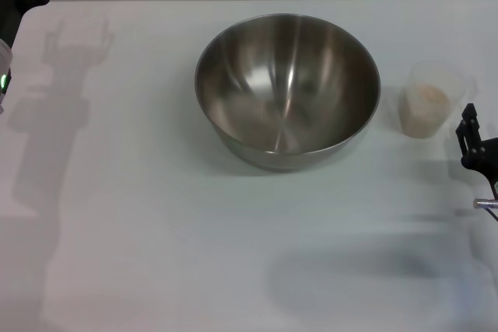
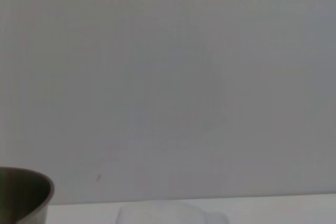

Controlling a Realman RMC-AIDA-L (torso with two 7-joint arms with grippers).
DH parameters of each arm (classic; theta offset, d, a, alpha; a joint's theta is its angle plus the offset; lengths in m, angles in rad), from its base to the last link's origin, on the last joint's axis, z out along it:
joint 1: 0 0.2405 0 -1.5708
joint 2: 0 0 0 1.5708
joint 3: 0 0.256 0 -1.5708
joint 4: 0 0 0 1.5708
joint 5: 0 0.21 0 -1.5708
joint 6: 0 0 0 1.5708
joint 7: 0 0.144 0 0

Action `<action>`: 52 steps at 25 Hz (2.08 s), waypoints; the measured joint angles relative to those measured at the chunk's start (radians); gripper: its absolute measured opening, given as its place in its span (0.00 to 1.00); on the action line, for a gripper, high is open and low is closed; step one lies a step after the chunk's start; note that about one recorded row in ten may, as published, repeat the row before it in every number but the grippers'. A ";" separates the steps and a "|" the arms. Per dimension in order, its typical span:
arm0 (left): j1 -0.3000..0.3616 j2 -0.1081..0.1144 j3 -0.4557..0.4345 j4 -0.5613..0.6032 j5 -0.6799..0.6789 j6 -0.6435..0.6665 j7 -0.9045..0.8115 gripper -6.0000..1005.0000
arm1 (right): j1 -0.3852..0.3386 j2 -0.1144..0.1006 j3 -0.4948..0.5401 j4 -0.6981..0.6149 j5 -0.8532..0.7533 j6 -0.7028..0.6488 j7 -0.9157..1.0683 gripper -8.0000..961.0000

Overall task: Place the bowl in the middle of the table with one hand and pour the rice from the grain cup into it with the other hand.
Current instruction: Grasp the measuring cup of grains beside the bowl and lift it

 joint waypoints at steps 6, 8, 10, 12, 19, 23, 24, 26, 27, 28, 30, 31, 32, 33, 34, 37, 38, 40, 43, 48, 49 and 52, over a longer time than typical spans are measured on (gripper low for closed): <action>-0.002 0.000 -0.001 0.000 0.001 0.001 0.000 0.81 | 0.004 0.000 0.000 -0.007 -0.002 0.007 0.000 0.59; -0.002 0.000 -0.001 0.000 0.001 0.001 0.000 0.81 | 0.005 0.000 0.000 -0.009 -0.002 0.007 0.000 0.59; -0.003 0.000 -0.001 0.000 0.001 0.001 0.000 0.81 | 0.005 0.000 0.001 -0.010 -0.001 0.007 0.000 0.59; -0.004 0.000 -0.001 0.000 0.001 0.001 0.000 0.81 | 0.005 -0.001 0.003 -0.011 -0.001 0.007 0.000 0.59; -0.012 0.000 -0.001 0.011 0.000 0.002 0.000 0.81 | 0.005 -0.001 0.006 -0.012 0.000 0.020 0.000 0.59; -0.012 -0.001 -0.001 0.012 0.000 0.003 0.000 0.81 | 0.004 -0.002 0.006 -0.014 0.001 0.022 0.000 0.59; -0.012 -0.002 -0.001 0.012 0.000 0.003 0.000 0.81 | 0.004 -0.002 0.006 -0.016 0.001 0.025 0.000 0.59; -0.012 -0.002 -0.001 0.012 0.000 0.003 0.000 0.81 | 0.004 -0.002 0.007 -0.020 0.001 0.033 0.000 0.59; -0.013 -0.002 -0.001 0.012 0.000 0.003 0.000 0.81 | 0.004 -0.002 0.008 -0.022 0.001 0.037 0.000 0.59; -0.013 -0.002 -0.001 0.012 0.000 0.003 0.000 0.81 | 0.004 -0.002 0.008 -0.023 0.001 0.041 0.001 0.59; -0.014 -0.002 -0.001 0.012 0.000 0.003 0.000 0.81 | 0.004 -0.002 0.008 -0.023 0.001 0.042 0.001 0.59; -0.014 -0.002 -0.001 0.012 0.000 0.003 0.000 0.81 | 0.004 -0.002 0.008 -0.024 0.001 0.042 0.001 0.59; -0.014 -0.002 -0.001 0.012 0.000 0.003 0.000 0.81 | 0.004 -0.002 0.009 -0.025 0.001 0.042 0.001 0.59; -0.014 -0.002 -0.001 0.012 0.000 0.003 0.000 0.81 | 0.004 -0.002 0.009 -0.028 0.001 0.042 0.001 0.59; -0.014 -0.002 -0.001 0.012 0.001 0.003 0.000 0.81 | 0.005 -0.002 0.009 -0.030 0.001 0.042 0.001 0.59; -0.014 -0.002 -0.001 0.012 0.001 0.003 0.000 0.81 | 0.009 -0.002 0.010 -0.031 0.001 0.042 0.001 0.59; -0.014 -0.002 -0.001 0.012 0.001 0.003 0.000 0.81 | 0.010 -0.002 0.010 -0.032 0.001 0.042 0.001 0.59; -0.014 -0.002 -0.001 0.012 0.001 0.003 0.000 0.81 | 0.014 -0.003 0.011 -0.035 0.001 0.042 0.002 0.59; -0.014 -0.002 -0.001 0.012 0.000 0.003 0.000 0.81 | 0.018 -0.004 0.012 -0.038 0.001 0.042 0.002 0.59; -0.014 -0.002 -0.001 0.008 0.000 0.003 0.000 0.81 | 0.024 -0.004 0.022 -0.049 0.001 0.044 0.002 0.59; -0.014 -0.002 -0.001 0.007 0.000 0.003 0.000 0.81 | 0.024 -0.004 0.023 -0.051 0.001 0.044 0.002 0.59; -0.014 -0.001 -0.001 0.004 0.000 -0.001 0.000 0.81 | 0.026 -0.004 0.024 -0.052 0.001 0.045 0.002 0.59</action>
